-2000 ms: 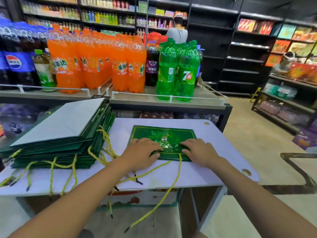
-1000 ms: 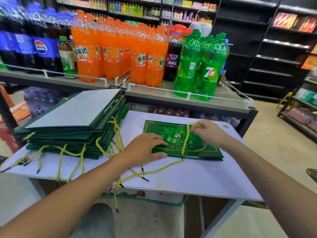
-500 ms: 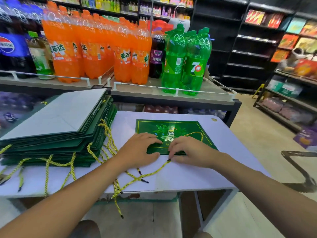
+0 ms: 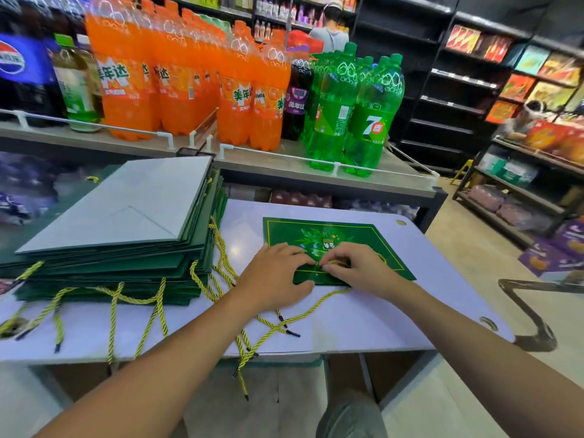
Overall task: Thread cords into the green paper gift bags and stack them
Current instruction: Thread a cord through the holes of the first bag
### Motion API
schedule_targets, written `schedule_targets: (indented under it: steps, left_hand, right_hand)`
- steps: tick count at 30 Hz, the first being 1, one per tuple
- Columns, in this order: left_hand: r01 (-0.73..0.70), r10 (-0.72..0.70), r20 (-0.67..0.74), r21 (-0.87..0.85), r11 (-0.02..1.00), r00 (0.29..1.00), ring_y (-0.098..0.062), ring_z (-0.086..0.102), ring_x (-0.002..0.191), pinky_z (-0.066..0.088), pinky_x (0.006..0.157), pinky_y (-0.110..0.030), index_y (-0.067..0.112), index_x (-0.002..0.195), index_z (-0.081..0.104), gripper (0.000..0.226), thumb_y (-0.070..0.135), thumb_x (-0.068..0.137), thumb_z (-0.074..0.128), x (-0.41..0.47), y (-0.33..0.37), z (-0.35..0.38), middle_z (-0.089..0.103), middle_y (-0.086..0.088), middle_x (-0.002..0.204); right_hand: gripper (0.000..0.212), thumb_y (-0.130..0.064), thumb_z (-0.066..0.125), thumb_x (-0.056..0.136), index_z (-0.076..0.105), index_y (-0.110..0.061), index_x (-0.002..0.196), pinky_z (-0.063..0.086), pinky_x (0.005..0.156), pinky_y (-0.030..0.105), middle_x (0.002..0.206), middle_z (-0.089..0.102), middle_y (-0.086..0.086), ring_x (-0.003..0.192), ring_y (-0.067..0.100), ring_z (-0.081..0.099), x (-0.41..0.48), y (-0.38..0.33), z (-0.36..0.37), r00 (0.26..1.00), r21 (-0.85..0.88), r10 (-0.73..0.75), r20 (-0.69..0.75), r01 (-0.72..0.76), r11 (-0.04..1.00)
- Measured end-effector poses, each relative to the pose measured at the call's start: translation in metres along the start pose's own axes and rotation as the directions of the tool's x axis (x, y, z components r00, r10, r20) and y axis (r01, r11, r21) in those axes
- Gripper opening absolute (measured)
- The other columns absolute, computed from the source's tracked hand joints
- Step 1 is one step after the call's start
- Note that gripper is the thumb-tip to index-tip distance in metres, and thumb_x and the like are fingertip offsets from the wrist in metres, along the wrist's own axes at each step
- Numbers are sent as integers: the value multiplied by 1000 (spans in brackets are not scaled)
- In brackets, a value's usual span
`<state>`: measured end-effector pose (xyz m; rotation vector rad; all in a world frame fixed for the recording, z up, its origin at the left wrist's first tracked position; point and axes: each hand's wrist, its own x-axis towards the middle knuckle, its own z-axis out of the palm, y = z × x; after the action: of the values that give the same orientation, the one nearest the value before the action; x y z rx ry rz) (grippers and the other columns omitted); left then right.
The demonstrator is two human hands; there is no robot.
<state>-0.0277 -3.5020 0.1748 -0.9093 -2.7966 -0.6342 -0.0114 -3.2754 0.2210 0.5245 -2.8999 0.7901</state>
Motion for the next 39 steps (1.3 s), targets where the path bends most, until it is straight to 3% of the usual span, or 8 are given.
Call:
schedule_targets:
  steps: [4,7,20,23,26,31,35,39]
  left_hand:
    - [4,-4,14,-9,1000,1000,-20,29,150,21,123,-51,43,145,48,57,64,92,48,-3,-1,-1,42,11,157]
    - [-2,2,19,-7,1000,1000,-20,29,149,21,123,-50,42,145,48,56,63,93,48,-2,-2,-2,42,10,157]
    - [-23,23,14,-23,999,1000,-17,39,142,28,120,-51,41,141,53,57,64,89,48,2,-4,0,50,13,150]
    - [-31,32,4,-38,999,999,-14,42,137,30,118,-49,42,137,55,55,64,87,47,2,-4,-1,52,15,145]
    - [-28,28,2,-76,997,1000,-13,44,134,31,117,-48,42,136,56,57,61,83,47,2,-3,-1,54,17,142]
    - [-3,1,-14,-147,989,1000,-10,43,134,31,117,-41,40,134,60,47,48,88,59,0,-1,-6,55,16,143]
    - [11,-15,-18,-189,982,1000,-5,49,122,40,108,-35,42,131,61,43,53,90,61,-3,1,-9,59,20,132]
    - [-23,18,-30,-150,988,999,-2,50,121,39,109,-34,40,129,63,42,56,90,63,-6,6,-11,60,21,131]
  right_hand:
    - [9,-28,69,99,76,-31,102,51,80,25,96,69,-19,91,5,62,-1,-2,-1,997,-24,-21,78,23,999]
    - [11,-26,66,100,75,-29,107,52,87,29,102,69,-16,96,5,62,1,-7,-5,989,-139,-71,131,89,986]
    - [18,-31,56,104,72,-31,114,54,80,41,108,66,-9,97,16,60,0,-35,-11,975,-493,-79,209,175,852]
    - [17,-30,62,102,75,-30,113,50,77,35,103,63,-9,91,11,56,1,-32,-9,971,-436,-107,214,193,879]
    - [15,-24,71,97,77,-26,111,39,71,11,94,64,-18,81,-5,57,0,-24,-7,986,-221,-94,139,123,967]
    - [9,-22,83,87,75,-25,91,51,67,19,79,73,-11,67,-1,63,-3,-11,2,998,128,57,-24,-53,990]
    - [5,-23,77,92,79,-25,88,41,58,11,67,68,-21,58,-4,56,-5,-9,5,998,134,43,-43,-37,990]
    - [8,-26,78,91,76,-32,98,38,59,12,81,71,-17,58,-3,51,-5,-7,6,997,115,29,-71,-20,993]
